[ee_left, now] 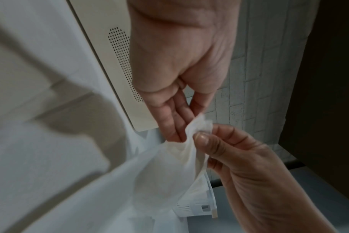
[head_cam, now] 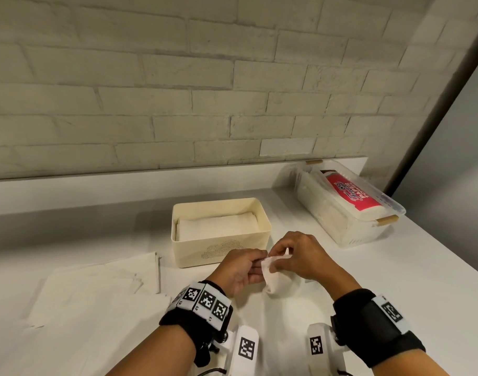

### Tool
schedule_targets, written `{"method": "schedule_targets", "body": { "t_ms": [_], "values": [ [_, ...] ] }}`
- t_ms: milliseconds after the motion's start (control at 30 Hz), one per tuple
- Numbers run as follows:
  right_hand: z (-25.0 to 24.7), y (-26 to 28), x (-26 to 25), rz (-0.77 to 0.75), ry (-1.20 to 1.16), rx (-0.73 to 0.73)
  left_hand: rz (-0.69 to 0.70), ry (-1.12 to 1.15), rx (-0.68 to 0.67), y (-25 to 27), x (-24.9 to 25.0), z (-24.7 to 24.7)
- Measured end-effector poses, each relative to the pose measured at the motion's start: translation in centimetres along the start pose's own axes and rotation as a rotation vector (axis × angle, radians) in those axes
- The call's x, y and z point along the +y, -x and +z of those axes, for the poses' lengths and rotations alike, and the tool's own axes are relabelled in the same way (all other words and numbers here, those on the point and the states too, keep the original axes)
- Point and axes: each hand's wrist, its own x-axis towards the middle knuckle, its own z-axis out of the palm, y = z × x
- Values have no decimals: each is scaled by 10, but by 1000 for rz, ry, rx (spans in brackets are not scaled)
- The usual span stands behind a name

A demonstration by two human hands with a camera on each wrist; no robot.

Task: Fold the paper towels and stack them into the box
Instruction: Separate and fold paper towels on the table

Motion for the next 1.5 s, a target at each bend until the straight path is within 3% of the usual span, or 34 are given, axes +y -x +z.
{"method": "schedule_targets", "body": {
  "t_ms": [300, 567, 700, 1033, 1100, 1333, 1500],
  "values": [
    [-19, 8, 3, -50, -106, 43, 134, -84, 63, -1, 11, 3],
    [-49, 8, -6, -60, -142, -8, 275, -283, -103, 12, 37, 16],
    [-60, 6, -13, -62, -263, 15, 345, -348, -111, 16, 50, 24],
    [-81, 6, -26, -111, -527, 111, 484, -213, -225, 25, 56, 15],
    [-83, 6, -27, -97, -521, 149, 530, -280, -258, 22, 46, 8],
    [-84, 1, -32, -75, -491, 191, 601, -483, -149, 17, 26, 10],
    [-87, 3, -36, -83, -524, 307, 502, -498, -107, 19, 19, 9]
  ]
}}
